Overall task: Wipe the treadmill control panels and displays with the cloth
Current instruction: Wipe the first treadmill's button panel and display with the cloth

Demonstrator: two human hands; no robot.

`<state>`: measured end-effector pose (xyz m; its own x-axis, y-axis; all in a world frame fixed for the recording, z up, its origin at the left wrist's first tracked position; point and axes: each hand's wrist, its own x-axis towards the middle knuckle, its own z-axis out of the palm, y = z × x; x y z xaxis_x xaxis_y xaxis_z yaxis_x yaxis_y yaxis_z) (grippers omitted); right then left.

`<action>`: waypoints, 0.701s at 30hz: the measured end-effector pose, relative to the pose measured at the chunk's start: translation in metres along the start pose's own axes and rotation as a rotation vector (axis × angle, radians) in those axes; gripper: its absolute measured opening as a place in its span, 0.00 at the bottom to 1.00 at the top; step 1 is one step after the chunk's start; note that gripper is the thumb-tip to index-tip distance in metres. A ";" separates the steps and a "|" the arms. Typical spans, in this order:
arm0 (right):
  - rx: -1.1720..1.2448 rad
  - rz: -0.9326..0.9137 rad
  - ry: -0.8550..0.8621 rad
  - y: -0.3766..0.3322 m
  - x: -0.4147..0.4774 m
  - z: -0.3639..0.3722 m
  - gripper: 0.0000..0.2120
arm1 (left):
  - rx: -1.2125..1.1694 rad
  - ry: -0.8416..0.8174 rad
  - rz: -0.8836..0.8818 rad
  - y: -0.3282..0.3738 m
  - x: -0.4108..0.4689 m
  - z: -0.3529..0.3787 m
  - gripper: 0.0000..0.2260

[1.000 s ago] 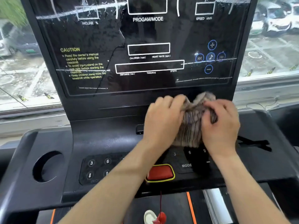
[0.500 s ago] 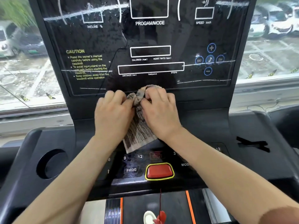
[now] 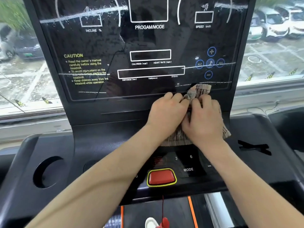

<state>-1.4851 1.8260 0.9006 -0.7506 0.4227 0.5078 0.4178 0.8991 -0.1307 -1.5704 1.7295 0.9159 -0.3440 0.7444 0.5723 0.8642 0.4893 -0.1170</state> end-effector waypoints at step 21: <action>0.411 -0.652 -0.367 -0.273 -0.087 0.070 0.05 | -0.025 -0.287 -0.738 -0.154 -0.299 -0.080 0.16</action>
<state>-1.5695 1.5516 0.8329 -0.9245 -0.2472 0.2901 -0.3209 0.9156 -0.2423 -1.5716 1.3948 0.8275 -0.9097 0.3214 0.2629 0.3828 0.8944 0.2311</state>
